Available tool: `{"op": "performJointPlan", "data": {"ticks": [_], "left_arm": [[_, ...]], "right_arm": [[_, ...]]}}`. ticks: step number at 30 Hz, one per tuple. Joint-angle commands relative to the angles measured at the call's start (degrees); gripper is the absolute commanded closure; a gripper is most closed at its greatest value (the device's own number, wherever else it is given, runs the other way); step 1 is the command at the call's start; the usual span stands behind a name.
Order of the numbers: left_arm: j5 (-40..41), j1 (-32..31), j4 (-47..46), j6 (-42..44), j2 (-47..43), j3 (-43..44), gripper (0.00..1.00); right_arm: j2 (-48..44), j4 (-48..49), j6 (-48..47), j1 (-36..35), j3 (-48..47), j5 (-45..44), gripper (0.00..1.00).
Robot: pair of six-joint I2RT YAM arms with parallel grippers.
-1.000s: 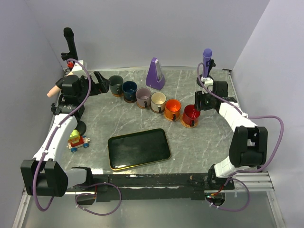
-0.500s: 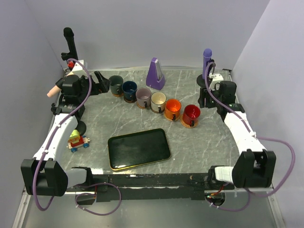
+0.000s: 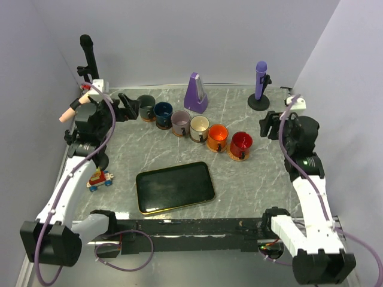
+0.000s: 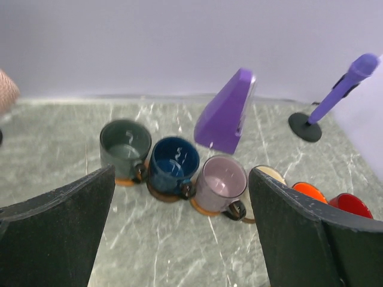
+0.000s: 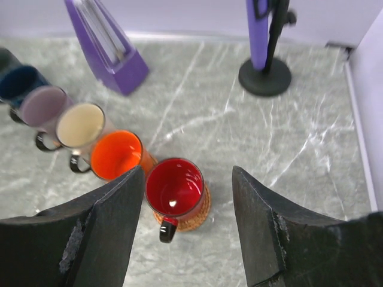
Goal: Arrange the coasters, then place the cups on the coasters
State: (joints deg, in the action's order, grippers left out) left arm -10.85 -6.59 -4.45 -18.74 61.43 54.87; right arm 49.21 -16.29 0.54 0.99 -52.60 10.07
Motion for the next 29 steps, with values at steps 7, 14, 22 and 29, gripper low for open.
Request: {"op": "performJointPlan", "data": {"ticks": [7, 14, 22, 29], "left_arm": [[0.92, -3.08, -12.42, 5.82, -10.53, -6.70, 0.04], [3.47, -3.69, -15.68, 6.61, -14.32, -9.96, 0.03], [2.06, -3.87, -16.03, 6.79, -14.67, -10.14, 0.03], [3.47, -4.22, -14.98, 6.88, -13.70, -9.52, 0.03]], "right_arm": [[-14.57, 10.93, 1.84, -0.29, 9.35, -1.54, 0.32], [-18.18, 13.57, 1.40, -0.38, 13.93, -1.54, 0.32], [-19.06, 11.99, 0.52, -0.38, 13.75, -2.07, 0.32], [-19.33, 12.87, 0.96, -0.38, 14.10, -1.72, 0.32]]}}
